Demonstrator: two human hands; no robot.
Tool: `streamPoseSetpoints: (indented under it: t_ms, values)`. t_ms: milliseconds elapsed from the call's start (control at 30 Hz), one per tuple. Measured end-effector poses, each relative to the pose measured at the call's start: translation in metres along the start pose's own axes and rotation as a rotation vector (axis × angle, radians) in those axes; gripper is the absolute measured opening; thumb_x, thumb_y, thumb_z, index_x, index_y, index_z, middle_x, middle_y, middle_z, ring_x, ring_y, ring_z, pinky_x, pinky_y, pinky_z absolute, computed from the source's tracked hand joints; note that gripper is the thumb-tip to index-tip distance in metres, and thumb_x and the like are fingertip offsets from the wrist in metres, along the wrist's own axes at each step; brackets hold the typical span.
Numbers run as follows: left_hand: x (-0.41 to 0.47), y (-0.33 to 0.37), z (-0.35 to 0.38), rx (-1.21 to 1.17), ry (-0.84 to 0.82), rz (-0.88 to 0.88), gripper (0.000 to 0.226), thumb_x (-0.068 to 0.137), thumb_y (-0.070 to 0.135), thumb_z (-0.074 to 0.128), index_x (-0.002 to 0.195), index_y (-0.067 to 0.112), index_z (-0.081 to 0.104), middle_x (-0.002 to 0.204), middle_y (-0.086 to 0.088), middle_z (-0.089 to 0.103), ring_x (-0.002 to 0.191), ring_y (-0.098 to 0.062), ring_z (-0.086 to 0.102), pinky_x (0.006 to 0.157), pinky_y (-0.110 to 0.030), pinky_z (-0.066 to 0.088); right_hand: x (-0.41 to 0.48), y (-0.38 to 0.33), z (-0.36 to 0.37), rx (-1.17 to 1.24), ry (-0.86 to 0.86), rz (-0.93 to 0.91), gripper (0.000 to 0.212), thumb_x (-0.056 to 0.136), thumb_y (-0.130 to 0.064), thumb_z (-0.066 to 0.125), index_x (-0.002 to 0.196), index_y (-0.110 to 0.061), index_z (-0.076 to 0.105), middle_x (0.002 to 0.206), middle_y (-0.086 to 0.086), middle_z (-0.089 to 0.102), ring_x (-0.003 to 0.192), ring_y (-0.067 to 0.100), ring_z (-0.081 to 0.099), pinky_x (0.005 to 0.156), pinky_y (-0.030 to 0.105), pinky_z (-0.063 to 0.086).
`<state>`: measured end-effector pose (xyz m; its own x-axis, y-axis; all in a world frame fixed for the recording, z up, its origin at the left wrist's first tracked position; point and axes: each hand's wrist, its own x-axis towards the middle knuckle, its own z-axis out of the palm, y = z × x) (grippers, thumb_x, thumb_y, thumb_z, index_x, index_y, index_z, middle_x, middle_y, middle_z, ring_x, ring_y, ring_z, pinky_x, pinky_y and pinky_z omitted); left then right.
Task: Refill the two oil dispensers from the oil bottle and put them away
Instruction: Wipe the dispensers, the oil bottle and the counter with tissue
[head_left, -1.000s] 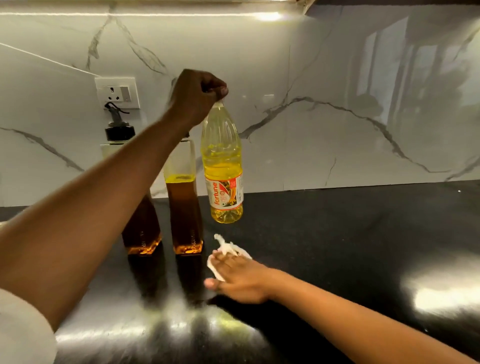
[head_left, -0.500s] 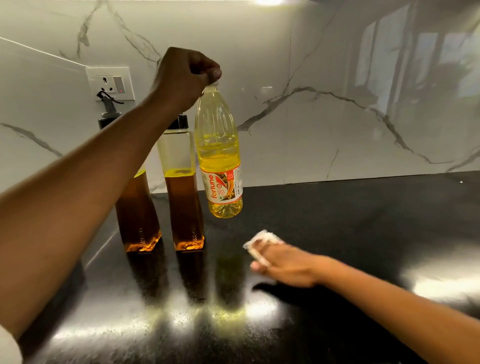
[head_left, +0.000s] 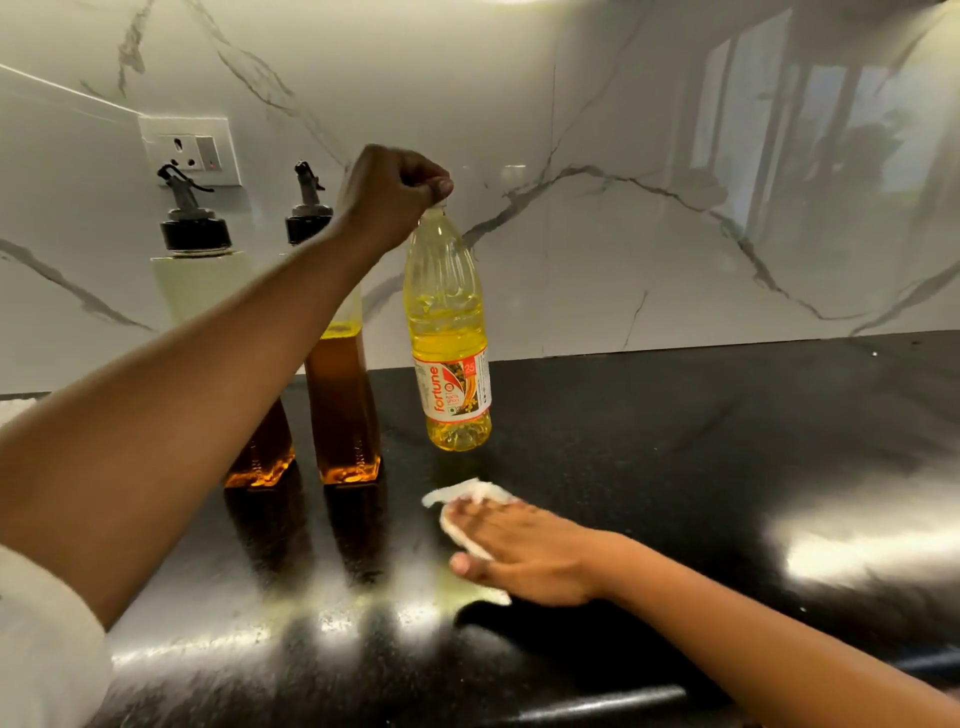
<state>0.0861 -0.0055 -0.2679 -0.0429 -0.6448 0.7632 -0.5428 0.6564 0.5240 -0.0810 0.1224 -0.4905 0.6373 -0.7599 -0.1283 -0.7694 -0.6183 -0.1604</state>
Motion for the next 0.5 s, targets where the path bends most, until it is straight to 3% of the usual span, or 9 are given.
streamPoseSetpoints:
  t_ms: [133, 300, 433, 500]
  values:
    - [-0.006, -0.006, 0.016, -0.013, -0.029, -0.042, 0.017, 0.084, 0.025, 0.071, 0.096, 0.014, 0.076, 0.085, -0.001, 0.071, 0.088, -0.017, 0.068, 0.085, -0.042, 0.057, -0.004, 0.025, -0.004, 0.019, 0.002, 0.239, 0.081, 0.09, -0.066, 0.014, 0.151, -0.017, -0.004, 0.158, 0.006, -0.007, 0.146, 0.018, -0.006, 0.117, 0.033, -0.004]
    - [-0.012, -0.007, 0.03, 0.023, -0.052, -0.034, 0.02, 0.088, 0.027, 0.068, 0.103, 0.015, 0.074, 0.09, 0.003, 0.071, 0.085, -0.012, 0.065, 0.086, -0.036, 0.056, -0.001, 0.025, 0.001, 0.021, 0.03, 0.263, 0.083, 0.089, -0.069, 0.014, 0.151, -0.017, -0.004, 0.158, 0.005, -0.008, 0.145, 0.019, -0.007, 0.117, 0.035, -0.005]
    - [-0.013, -0.008, 0.033, 0.057, -0.07, -0.033, 0.03, 0.086, 0.031, 0.069, 0.113, 0.017, 0.07, 0.104, 0.0, 0.072, 0.091, -0.008, 0.063, 0.084, -0.02, 0.048, -0.001, 0.026, -0.001, 0.03, 0.016, 0.264, 0.084, 0.087, -0.07, 0.012, 0.151, -0.017, -0.005, 0.158, 0.004, -0.009, 0.145, 0.018, -0.008, 0.118, 0.036, -0.004]
    - [-0.014, -0.009, 0.034, 0.065, -0.09, -0.046, 0.035, 0.086, 0.032, 0.07, 0.117, 0.018, 0.067, 0.105, 0.0, 0.07, 0.093, -0.01, 0.063, 0.082, -0.02, 0.046, 0.0, 0.027, 0.0, 0.035, 0.017, 0.26, 0.085, 0.087, -0.071, 0.012, 0.151, -0.018, -0.005, 0.158, 0.003, -0.009, 0.145, 0.018, -0.008, 0.118, 0.035, -0.005]
